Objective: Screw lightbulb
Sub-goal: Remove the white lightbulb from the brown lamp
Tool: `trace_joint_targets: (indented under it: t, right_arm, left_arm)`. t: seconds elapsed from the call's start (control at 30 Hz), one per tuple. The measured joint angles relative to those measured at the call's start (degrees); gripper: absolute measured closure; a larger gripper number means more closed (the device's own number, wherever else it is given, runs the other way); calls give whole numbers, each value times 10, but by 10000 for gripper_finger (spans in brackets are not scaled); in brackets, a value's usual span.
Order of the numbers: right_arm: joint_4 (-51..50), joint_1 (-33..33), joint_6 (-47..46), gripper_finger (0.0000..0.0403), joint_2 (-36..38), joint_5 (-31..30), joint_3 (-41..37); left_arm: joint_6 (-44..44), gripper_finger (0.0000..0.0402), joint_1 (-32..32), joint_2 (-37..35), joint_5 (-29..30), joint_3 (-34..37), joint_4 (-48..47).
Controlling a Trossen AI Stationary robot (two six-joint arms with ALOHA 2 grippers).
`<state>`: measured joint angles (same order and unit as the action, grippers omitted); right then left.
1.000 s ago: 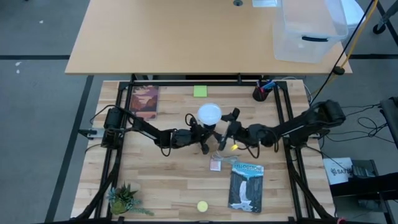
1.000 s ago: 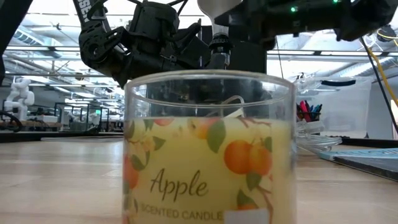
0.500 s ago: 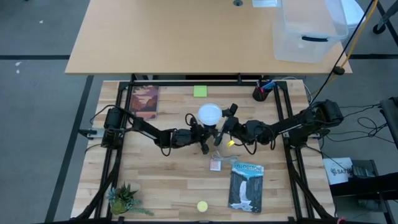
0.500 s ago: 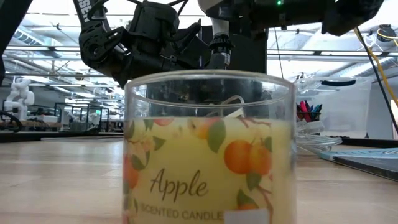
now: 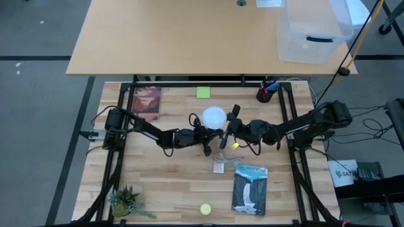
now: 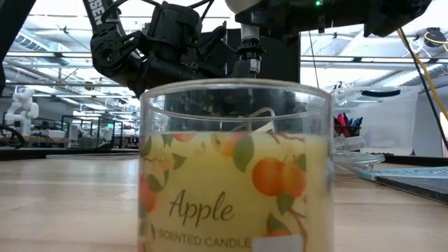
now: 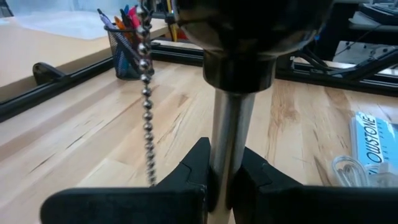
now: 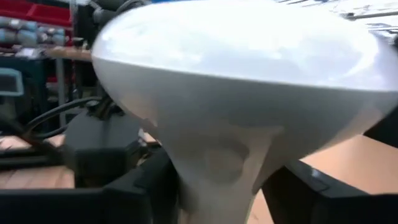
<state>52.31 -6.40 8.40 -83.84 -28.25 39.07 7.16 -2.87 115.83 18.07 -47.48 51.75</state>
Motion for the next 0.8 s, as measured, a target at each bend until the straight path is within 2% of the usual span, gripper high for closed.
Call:
trace_joint_targets:
  t: [0.17, 0.8]
  right_arm:
    - [-42, 13, -9, 230, 20, 55, 0]
    - [-89, 94, -4, 228, 37, 373, 0]
  left_arm:
    - [-4, 371, 0, 0, -14, 0, -4]
    - [-49, 371, 16, -1, -194, 0, 0]
